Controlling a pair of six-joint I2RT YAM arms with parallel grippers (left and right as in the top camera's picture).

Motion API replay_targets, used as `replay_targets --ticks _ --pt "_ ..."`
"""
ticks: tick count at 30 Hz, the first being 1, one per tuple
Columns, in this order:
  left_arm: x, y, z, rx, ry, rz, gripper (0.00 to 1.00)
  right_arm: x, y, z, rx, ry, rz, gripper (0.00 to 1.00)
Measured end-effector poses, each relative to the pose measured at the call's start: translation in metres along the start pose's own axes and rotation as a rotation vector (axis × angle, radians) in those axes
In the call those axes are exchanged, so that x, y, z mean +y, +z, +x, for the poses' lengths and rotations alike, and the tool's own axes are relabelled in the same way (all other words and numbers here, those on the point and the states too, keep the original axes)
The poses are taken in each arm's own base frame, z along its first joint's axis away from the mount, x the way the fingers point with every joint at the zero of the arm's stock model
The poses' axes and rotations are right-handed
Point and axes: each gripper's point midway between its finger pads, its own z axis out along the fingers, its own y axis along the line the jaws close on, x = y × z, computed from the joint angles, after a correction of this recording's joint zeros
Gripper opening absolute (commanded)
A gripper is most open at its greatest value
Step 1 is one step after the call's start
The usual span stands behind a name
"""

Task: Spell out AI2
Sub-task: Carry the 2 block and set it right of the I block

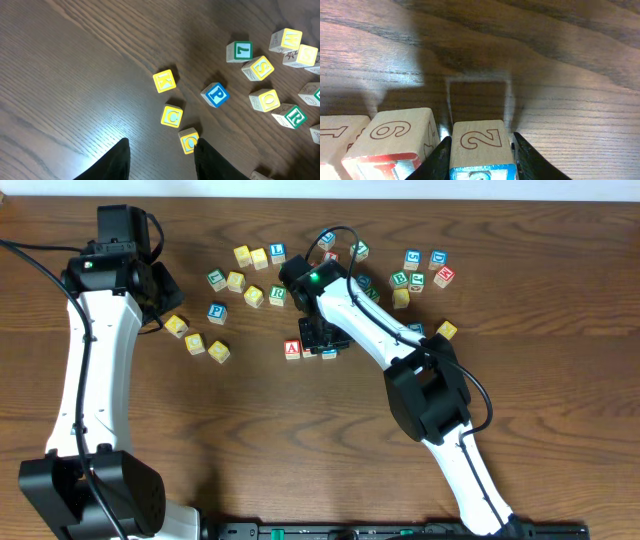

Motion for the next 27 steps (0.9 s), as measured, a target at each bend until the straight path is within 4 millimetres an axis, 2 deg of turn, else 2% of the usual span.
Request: replay_targets --ticks 11,19,23,27 --pt "-0.007 0.000 0.003 0.013 0.007 0.026 0.41 -0.008 -0.005 0.003 0.025 0.007 0.009 0.33" --pt "-0.036 -0.006 0.020 0.030 0.086 0.069 0.41 -0.010 -0.039 -0.013 -0.021 0.000 -0.018 0.35" --pt "-0.044 -0.008 0.031 0.053 0.117 0.078 0.41 -0.010 -0.056 -0.017 -0.042 -0.015 -0.027 0.33" --pt "-0.044 -0.009 0.043 0.091 0.146 0.064 0.32 -0.016 -0.070 -0.012 -0.022 -0.033 -0.029 0.28"
